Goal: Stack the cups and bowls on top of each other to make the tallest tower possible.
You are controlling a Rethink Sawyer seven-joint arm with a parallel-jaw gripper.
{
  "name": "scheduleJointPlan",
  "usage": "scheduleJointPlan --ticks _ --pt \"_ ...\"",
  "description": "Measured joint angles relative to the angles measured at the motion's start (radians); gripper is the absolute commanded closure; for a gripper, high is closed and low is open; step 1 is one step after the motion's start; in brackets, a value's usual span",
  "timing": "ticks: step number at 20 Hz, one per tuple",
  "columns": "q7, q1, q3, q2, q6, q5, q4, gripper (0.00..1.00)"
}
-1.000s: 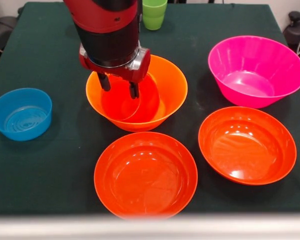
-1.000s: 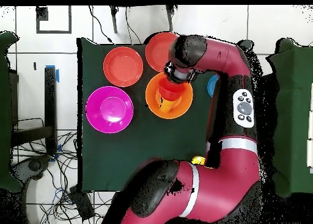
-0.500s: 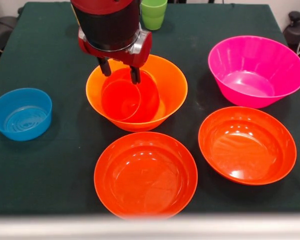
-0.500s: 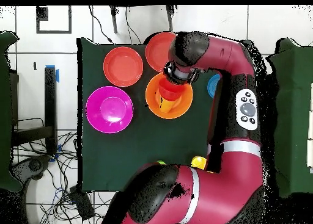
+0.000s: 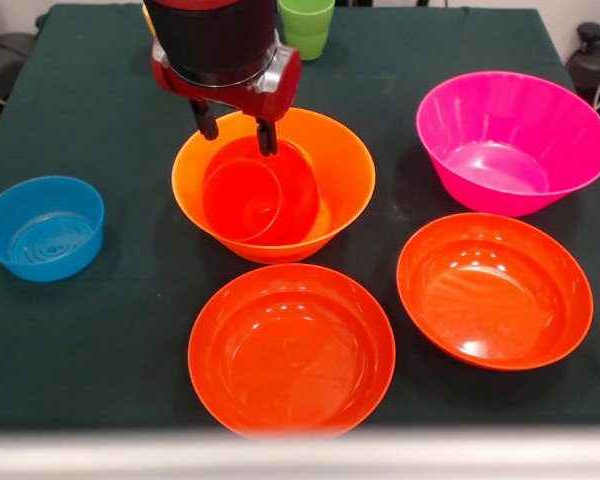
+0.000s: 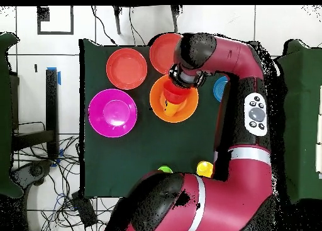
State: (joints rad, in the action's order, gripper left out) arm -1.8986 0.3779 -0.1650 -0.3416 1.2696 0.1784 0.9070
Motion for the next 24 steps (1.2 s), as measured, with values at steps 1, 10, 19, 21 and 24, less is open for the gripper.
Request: scheduleJointPlan --ticks 1,10,19,21,24 --pt "0.000 0.000 0.000 0.001 0.000 0.000 0.000 0.00" --pt "0.000 -0.009 0.013 0.024 -0.002 0.002 -0.030 0.00" --pt "0.000 -0.016 0.019 0.042 -0.007 0.002 -0.078 0.00" --pt "0.000 -0.016 0.019 0.049 -0.019 0.002 -0.092 0.00" --pt "0.000 -0.016 0.019 0.059 -0.024 0.002 -0.107 0.00"
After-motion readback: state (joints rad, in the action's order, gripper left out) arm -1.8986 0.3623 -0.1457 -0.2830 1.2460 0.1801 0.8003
